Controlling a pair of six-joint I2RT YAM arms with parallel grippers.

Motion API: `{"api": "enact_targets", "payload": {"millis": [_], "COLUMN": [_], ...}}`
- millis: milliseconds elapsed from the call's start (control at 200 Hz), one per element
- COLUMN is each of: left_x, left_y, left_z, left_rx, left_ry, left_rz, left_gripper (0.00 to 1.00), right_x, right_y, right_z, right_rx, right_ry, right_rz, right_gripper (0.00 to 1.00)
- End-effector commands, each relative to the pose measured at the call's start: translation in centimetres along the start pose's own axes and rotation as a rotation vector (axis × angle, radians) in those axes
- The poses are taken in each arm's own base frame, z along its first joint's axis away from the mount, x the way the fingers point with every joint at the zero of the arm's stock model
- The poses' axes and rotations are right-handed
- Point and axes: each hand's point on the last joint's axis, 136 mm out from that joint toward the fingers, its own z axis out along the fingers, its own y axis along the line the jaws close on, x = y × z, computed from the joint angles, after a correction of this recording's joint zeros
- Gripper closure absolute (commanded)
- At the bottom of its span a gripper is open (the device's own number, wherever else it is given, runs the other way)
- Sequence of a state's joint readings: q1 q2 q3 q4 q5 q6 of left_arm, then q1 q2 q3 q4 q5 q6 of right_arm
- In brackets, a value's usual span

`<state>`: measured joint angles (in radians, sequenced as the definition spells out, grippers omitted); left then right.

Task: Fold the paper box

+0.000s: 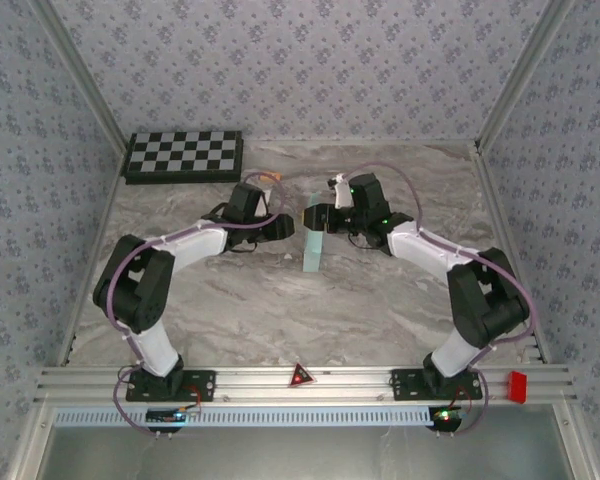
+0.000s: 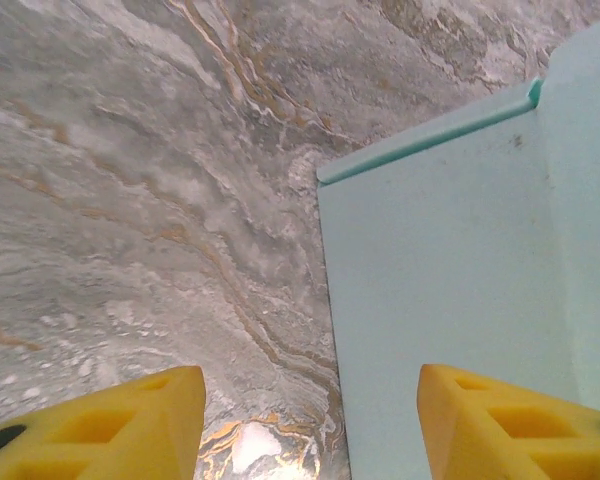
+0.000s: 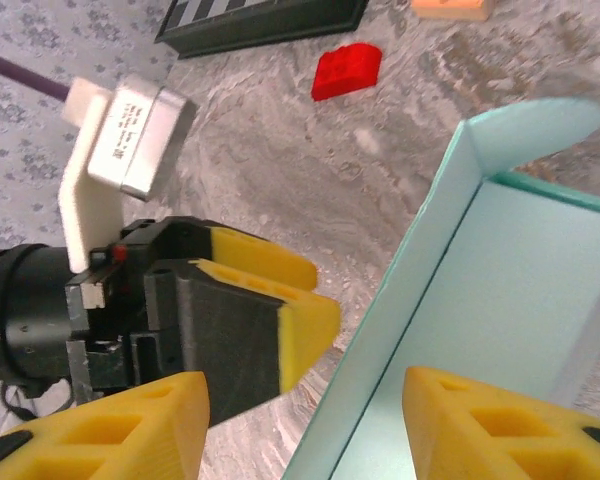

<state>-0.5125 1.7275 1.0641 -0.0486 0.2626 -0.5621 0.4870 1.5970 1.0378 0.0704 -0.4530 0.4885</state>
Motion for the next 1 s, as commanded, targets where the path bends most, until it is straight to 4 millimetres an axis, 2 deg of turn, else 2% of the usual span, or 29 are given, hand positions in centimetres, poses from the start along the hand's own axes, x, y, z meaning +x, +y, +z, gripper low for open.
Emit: {"api": "enact_targets", "payload": {"millis": [0, 100, 230, 335, 460, 585, 820, 994], "left_x": [-1.4, -1.7, -2.2, -2.6, -2.7, -2.6, -1.6, -1.1], "left_y": [-0.8, -1.8, -3.3, -4.7, -6.5, -7.8, -9.5, -9.1], "left_z": [-2.0, -3.0, -4.3, -5.1, -5.3, -4.6, -1.6, 0.3], "left_rx": [-0.063, -0.109, -0.174, -0.213, -0.253, -0.265, -0.270, -0.306], "left_ry": [-0.042, -0.067, -0.102, -0.122, -0.143, -0.135, -0.044, 0.015], "left_rz": [0.050, 0.087, 0.126, 0.163, 0.223, 0.269, 0.362, 0.382], "left_gripper": [0.40, 0.36, 0.31, 0.29, 0.25, 0.24, 0.21, 0.21], "right_x": [-2.3, -2.4, -1.2, 0.6, 2.5, 3.9, 5.6, 6.5], "right_y": [0.0, -1.6, -4.2, -6.6, -8.5, -9.7, -10.7, -11.4], "right_z": [-2.8, -4.8, -7.1, -8.5, -9.6, -10.4, -11.1, -11.2], "right_rx": [0.118, 0.235, 0.345, 0.425, 0.460, 0.478, 0.491, 0.497], "right_ry": [-0.070, -0.098, -0.094, -0.061, -0.047, -0.045, -0.045, -0.040], "right_rz": [-0.068, -0.071, -0.034, 0.006, 0.051, 0.082, 0.107, 0.128], "right_gripper": [0.44, 0.44, 0.43, 0.43, 0.43, 0.42, 0.41, 0.41]}}
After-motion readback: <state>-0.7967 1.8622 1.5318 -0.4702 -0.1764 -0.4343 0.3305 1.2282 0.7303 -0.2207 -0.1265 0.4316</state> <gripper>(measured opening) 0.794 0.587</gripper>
